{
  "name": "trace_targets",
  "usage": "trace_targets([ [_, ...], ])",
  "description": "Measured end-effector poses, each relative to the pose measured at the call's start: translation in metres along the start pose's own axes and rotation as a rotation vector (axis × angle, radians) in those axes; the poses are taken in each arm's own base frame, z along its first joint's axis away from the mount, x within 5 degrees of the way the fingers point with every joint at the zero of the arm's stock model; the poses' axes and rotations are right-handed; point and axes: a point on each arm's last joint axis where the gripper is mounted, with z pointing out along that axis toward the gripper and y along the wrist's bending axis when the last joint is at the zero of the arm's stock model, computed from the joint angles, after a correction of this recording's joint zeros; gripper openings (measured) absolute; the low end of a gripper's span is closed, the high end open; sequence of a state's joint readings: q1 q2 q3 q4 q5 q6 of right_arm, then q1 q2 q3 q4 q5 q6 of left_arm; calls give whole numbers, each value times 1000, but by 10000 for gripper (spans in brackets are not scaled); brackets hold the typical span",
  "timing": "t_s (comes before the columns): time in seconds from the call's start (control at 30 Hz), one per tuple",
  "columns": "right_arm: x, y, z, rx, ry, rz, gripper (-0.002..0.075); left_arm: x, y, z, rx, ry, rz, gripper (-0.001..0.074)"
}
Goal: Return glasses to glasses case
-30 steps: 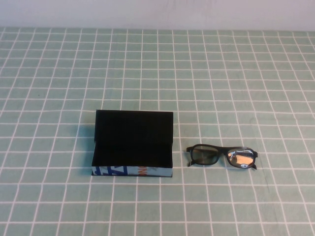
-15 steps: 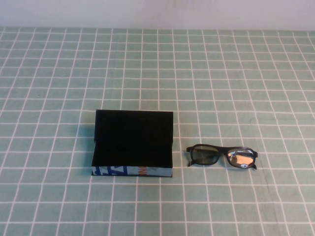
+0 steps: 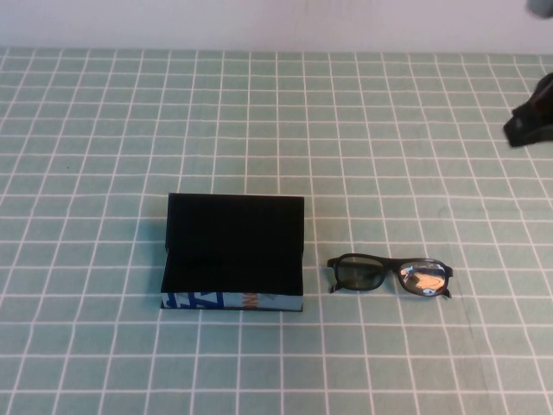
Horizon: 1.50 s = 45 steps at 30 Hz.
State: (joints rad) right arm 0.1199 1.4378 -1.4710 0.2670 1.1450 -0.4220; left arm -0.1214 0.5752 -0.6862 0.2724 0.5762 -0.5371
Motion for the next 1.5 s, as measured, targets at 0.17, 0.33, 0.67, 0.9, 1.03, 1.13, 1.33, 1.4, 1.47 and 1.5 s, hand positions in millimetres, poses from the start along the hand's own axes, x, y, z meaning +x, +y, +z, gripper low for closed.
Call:
trace_targets([
  [0.17, -5, 11, 51, -145, 157, -248, -13, 4, 2, 0, -25, 42, 0, -2],
  [0.33, -8, 27, 87, -244, 203, -339, -13, 6, 2, 0, -25, 70, -15, -2],
  [0.67, 8, 40, 162, -242, 432, -557, 243, 8, 1, 0, -11, 87, -2, -2],
  [0.9, 13, 41, 203, -237, 442, -596, 420, 11, -3, -1, 22, 114, 16, -2],
  [1.03, 17, 38, 218, -238, 450, -621, 406, 12, -3, -1, 21, 123, 24, -2],
  [1.13, 21, 36, 229, -244, 473, -621, 377, 13, -3, -1, 16, 136, 27, -2],
  [1.33, 25, 35, 236, -258, 500, -618, 124, 15, -1, -2, 0, 163, 29, -2],
  [1.4, 24, 35, 233, -270, 513, -622, 52, 16, -1, -2, 1, 166, 30, -2],
  [1.47, 20, 36, 230, -277, 518, -627, 33, 16, -1, -2, 0, 167, 30, -2],
  [1.5, 18, 36, 228, -283, 523, -629, 31, 16, -1, -2, 0, 167, 30, -2],
])
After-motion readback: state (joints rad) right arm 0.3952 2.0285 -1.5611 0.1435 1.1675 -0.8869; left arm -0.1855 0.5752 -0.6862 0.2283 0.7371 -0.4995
